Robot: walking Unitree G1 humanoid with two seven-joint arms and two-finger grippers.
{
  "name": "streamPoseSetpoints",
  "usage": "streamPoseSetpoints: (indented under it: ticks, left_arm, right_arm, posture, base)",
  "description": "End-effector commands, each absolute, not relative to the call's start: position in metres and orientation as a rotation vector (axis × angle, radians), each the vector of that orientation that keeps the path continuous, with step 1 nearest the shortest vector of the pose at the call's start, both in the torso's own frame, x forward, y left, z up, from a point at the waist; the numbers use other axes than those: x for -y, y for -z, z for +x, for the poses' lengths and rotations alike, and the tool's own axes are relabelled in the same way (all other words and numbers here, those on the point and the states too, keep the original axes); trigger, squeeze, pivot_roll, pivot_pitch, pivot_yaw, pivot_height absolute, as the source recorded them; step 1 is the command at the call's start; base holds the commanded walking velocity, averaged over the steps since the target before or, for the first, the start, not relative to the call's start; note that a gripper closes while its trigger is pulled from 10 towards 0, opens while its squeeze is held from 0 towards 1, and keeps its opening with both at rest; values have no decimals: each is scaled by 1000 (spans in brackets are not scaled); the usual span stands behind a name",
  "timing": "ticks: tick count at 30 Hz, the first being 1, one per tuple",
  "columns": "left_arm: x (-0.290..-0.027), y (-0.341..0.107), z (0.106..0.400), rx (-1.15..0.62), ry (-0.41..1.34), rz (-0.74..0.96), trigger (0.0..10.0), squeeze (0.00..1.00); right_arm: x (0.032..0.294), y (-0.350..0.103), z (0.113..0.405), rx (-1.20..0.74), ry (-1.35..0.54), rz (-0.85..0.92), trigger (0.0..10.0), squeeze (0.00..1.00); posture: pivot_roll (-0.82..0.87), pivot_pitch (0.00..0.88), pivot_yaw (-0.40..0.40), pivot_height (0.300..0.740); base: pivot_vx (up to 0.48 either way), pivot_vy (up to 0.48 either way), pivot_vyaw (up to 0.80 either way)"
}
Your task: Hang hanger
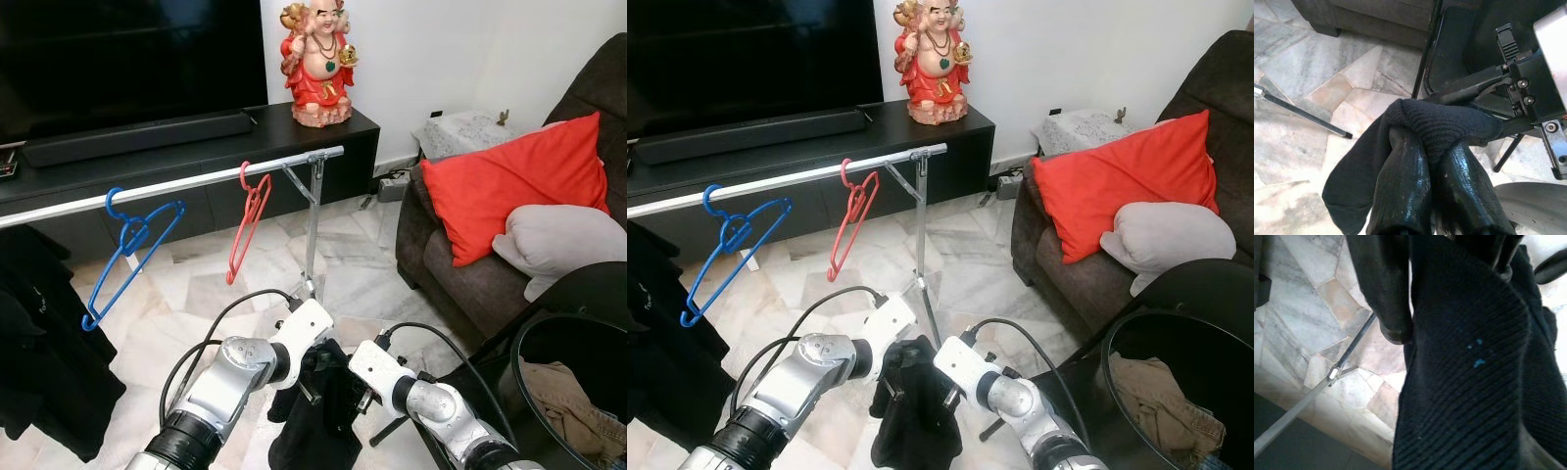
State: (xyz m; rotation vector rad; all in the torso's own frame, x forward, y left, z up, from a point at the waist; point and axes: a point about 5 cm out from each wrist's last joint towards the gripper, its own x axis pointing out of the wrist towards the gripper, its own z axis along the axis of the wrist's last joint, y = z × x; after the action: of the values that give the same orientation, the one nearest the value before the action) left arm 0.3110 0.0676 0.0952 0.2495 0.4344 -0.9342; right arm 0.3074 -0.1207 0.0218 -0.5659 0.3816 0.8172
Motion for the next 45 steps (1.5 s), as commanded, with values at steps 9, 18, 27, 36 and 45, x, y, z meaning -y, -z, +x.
streamPoseSetpoints:
  ticks: [9,18,27,36,45]
  left_arm:
    - [-65,-103,310,-403,955,252,0,0]
    - [-64,-102,309,-400,965,262,0,0]
    - [-65,-102,309,-391,977,290,0,0]
    - [-68,-104,309,-377,994,313,10000,0]
    - [-71,-102,307,-386,1009,323,10000,0]
  right_arm:
    - [120,-20,306,-403,-827,-530,0,0]
    - [126,-19,306,-413,-801,-536,0,0]
    - [130,-18,306,-421,-788,-547,0,0]
    - [150,-19,311,-441,-702,-755,0,0]
    - [155,-35,325,-374,-557,-645,0,0]
  posture:
    - [118,47,-5,740]
    - [114,46,-5,740]
    - [111,42,-4,740]
    - [110,35,-4,740]
    - [108,33,-3,740]
  base:
    - [0,0,0]
    - [0,0,0]
    - [0,0,0]
    - [0,0,0]
    - [0,0,0]
